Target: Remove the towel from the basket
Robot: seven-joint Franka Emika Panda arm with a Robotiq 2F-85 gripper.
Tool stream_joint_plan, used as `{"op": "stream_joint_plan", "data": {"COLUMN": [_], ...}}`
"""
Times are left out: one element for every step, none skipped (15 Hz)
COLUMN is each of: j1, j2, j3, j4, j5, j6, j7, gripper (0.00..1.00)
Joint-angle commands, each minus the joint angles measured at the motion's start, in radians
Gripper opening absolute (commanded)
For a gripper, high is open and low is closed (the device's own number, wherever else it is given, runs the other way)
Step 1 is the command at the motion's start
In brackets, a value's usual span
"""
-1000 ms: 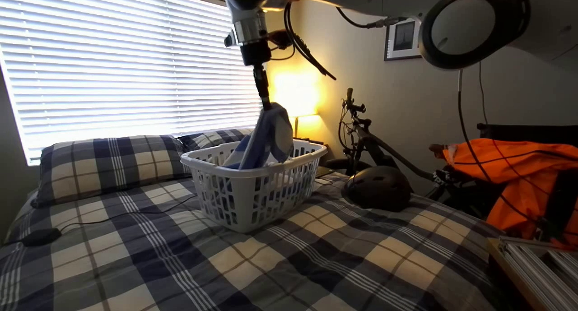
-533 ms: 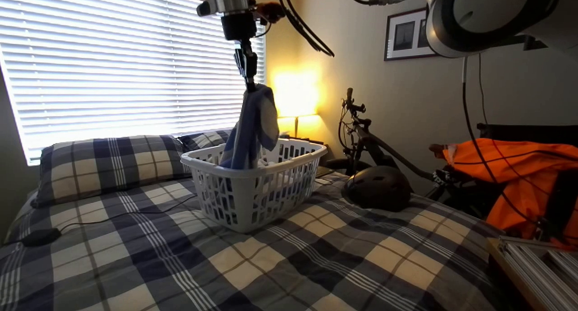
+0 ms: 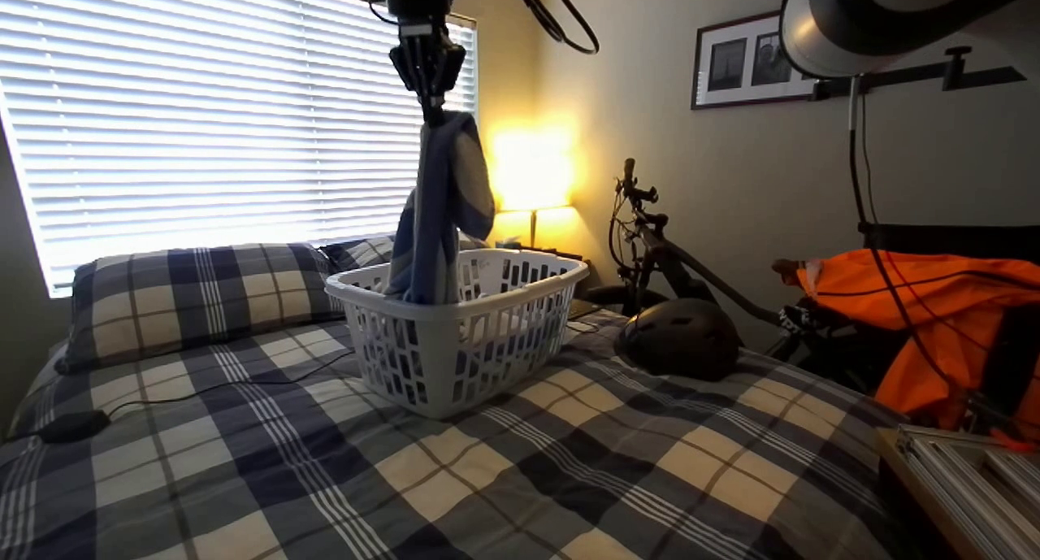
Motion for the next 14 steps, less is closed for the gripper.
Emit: {"op": "stream_joint_plan", "data": {"j1": [0.006,0.01,0.012,0.013,0.013,0.013,0.013,0.013,0.035,0.064,0.11,0.138,0.168,0.202], "j2": [-0.025,-0.033,-0.039,-0.043,-0.044,-0.039,-0.036,-0.035,-0.034,-0.025,-0.023,-0.023,-0.023,-0.028], "j3": [0.004,0.006,0.008,0.009,0.01,0.01,0.01,0.01,0.033,0.04,0.042,0.048,0.055,0.062], "j4": [-0.028,-0.028,-0.028,-0.028,-0.028,-0.021,-0.015,-0.014,-0.006,0.014,0.026,0.029,0.031,0.027], "j5": [-0.001,0.0,0.0,0.0,0.0,0.0,0.0,0.0,0.009,0.002,-0.015,-0.018,-0.018,-0.016], "j6": [0.014,0.016,0.016,0.016,0.016,0.013,0.01,0.009,-0.018,-0.042,-0.056,-0.059,-0.057,-0.057], "j7": [-0.033,-0.06,-0.072,-0.08,-0.084,-0.087,-0.088,-0.089,-0.158,-0.194,-0.202,-0.22,-0.238,-0.249], "gripper": [0.05,0.05,0.05,0.05,0.05,0.05,0.05,0.01,0.01,0.01,0.01,0.01,0.01,0.01]}}
